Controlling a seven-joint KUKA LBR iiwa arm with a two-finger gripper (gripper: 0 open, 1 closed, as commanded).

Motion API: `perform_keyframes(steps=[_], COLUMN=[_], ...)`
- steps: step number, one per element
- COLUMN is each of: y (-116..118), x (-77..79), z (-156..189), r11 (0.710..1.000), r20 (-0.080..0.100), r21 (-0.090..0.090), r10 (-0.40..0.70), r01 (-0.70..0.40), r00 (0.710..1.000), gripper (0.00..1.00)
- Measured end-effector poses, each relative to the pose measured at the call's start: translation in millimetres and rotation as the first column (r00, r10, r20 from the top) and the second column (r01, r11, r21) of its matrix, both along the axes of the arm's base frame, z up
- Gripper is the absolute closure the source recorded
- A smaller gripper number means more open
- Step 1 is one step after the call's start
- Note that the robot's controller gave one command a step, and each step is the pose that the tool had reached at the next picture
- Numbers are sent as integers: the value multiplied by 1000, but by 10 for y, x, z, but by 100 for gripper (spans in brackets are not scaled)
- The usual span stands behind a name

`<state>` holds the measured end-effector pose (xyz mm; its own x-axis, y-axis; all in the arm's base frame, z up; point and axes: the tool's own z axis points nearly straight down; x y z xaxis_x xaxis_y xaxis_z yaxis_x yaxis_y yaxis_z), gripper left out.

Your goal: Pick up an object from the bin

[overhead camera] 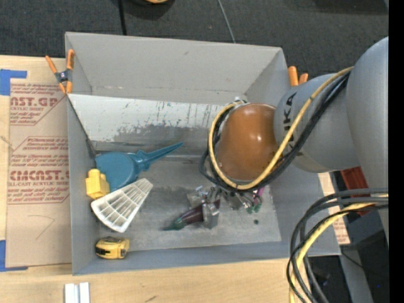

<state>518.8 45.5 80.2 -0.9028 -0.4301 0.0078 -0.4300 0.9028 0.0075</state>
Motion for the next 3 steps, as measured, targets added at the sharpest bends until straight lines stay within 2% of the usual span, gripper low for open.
perform_keyframes(steps=[3], y=[5], x=[19], z=[425], r11=[1000], r20=[7], r21=[0], r10=[0], r01=[0], r00=[1000], gripper=[100])
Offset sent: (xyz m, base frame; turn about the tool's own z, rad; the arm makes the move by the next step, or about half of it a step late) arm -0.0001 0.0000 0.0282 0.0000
